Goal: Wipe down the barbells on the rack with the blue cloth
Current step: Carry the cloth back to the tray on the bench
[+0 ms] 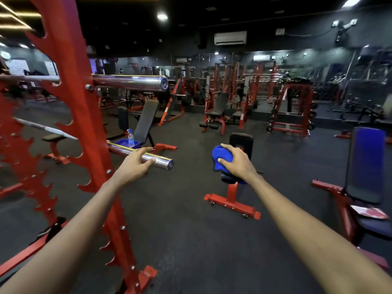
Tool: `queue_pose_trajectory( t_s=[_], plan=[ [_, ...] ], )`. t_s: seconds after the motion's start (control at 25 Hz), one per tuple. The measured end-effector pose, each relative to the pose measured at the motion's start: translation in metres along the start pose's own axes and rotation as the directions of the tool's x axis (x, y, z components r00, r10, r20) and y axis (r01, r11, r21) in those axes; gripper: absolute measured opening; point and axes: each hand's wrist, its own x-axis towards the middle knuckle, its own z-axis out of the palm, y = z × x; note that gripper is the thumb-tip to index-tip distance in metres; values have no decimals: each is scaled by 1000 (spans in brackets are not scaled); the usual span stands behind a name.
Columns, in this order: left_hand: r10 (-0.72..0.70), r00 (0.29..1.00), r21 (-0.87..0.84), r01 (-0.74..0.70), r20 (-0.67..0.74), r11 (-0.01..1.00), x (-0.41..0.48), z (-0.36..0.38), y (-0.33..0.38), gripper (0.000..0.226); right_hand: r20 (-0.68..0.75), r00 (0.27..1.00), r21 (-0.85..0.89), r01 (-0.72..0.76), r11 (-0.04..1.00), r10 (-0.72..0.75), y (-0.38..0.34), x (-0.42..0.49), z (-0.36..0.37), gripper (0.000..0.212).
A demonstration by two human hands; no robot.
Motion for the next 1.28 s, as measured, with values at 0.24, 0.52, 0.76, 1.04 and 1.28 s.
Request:
queue_pose_trajectory(
  t_s=[0.24, 0.52, 0.76, 1.04, 1.28],
  plan=[
    [-8, 999, 35, 9, -33, 999, 76, 39, 31, 49, 17, 999, -6, 48, 999, -48, 60, 82, -14, 57],
    [-138, 990, 49, 139, -23, 989, 159, 86, 40, 51, 21, 997, 9, 73, 997, -73, 122, 192, -19, 56],
    [-314, 949, 131, 310, 11, 942, 217, 101, 14, 63, 93, 991, 72, 92, 993, -98, 139, 281, 7, 54],
    [-408, 913, 204, 404, -26, 892, 310, 109, -42, 69, 153, 971, 138, 164, 977, -185, 129, 385, 66, 51],
    [-479, 877, 213, 477, -46, 853, 375, 100, -90, 74, 200, 950, 190, 204, 960, -241, 109, 478, 111, 50]
  ],
)
